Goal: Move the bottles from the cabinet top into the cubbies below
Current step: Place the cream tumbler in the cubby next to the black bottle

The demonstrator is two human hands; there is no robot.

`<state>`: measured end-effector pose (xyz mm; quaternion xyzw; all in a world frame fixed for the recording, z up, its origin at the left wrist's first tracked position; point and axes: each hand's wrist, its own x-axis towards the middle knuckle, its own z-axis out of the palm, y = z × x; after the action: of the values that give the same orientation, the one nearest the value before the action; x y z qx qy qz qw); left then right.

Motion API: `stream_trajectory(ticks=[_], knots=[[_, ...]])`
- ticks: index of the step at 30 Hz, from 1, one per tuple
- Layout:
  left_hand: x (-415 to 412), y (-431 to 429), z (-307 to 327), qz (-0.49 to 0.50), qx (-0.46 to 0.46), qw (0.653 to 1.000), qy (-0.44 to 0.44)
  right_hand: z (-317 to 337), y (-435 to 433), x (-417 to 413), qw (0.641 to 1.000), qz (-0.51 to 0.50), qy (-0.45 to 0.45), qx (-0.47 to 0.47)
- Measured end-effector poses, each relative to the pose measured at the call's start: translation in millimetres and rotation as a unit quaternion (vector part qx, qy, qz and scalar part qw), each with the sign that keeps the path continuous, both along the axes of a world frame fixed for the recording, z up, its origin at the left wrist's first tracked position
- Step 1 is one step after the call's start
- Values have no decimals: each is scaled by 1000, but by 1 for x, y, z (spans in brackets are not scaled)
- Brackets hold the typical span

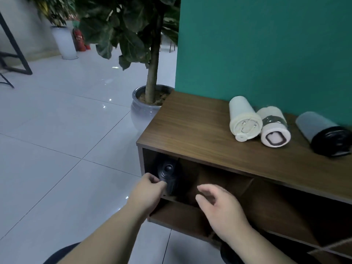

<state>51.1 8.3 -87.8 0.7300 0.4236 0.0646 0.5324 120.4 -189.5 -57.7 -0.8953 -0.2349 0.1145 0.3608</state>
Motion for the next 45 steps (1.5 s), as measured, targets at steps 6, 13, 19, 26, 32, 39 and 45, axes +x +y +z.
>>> stream_trajectory(ticks=[6, 13, 19, 26, 32, 39, 45], knots=[[-3, -18, 48, -151, 57, 982, -100, 82, -17, 48, 971, -152, -158, 92], [22, -24, 54, -295, 120, 942, -106, 95, 18, 126, 924, -270, -263, -59], [28, -21, 51, -368, 164, 908, -115, 84, 50, 160, 901, -300, -289, -122], [25, -8, 46, -328, 131, 927, -125, 82, 46, 156, 903, -285, -294, -131], [22, -4, 47, -286, 114, 938, -157, 93, 20, 94, 949, -210, -235, 0], [8, -8, 57, -177, 18, 927, -331, 149, -27, 21, 980, -20, -183, 69], [2, -28, 55, -339, 200, 910, -132, 164, -45, 2, 987, 94, -122, -36]])
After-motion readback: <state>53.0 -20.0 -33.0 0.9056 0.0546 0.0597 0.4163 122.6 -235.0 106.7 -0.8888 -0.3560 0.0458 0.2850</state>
